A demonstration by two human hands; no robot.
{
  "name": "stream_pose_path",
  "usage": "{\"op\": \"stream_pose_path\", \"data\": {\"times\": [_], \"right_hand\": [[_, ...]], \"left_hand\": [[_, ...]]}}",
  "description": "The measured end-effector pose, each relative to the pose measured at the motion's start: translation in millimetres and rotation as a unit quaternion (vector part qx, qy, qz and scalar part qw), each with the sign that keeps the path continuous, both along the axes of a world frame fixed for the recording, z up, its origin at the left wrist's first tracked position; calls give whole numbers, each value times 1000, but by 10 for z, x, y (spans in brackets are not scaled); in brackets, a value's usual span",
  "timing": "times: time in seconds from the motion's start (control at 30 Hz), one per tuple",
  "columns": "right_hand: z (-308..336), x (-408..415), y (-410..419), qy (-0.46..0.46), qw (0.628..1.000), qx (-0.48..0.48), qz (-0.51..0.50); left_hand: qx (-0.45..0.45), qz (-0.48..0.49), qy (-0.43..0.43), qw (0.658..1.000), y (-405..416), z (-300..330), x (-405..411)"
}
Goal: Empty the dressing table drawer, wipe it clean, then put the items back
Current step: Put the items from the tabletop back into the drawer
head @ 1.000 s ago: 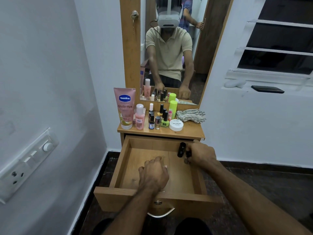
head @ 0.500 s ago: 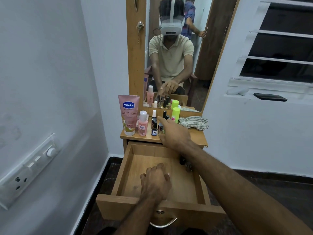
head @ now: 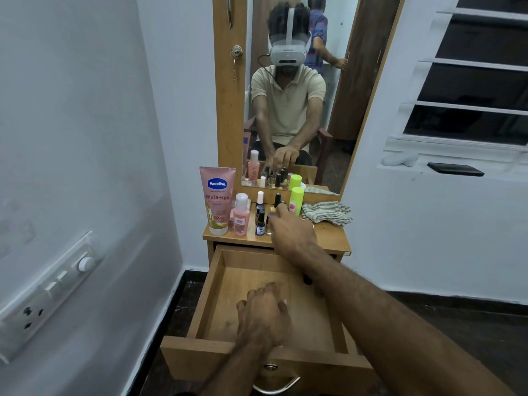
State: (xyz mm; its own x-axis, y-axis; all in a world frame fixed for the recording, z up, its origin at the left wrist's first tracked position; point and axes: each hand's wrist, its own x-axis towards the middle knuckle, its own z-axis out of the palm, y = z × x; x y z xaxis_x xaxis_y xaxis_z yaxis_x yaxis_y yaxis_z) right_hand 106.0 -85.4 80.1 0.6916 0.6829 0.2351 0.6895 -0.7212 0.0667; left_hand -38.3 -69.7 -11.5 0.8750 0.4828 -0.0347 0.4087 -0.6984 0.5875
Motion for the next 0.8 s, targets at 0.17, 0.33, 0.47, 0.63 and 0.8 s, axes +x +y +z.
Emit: {"op": "stream_pose_path", "data": {"times": [0.17,0.33,0.47,0.63,0.8], "right_hand": [[-16,-22,-14,0,1000,30,8],[-1,-36,7,13,1000,14,6],[47,-20,1,10,1000,24,-2],[104,-10,-55,36,999,31,9],[143,-81,-172,51,997,57,10]], "left_hand": [[-12,2,-4,1000,-3,18,-10],[-8,-3,2,1000,-3,24,-12],[-5,4,4,1000,-8,12,-6],[-10,9,8,1000,-8,-13,8],[-24,17,-1,1000,-2,-24,17]]}}
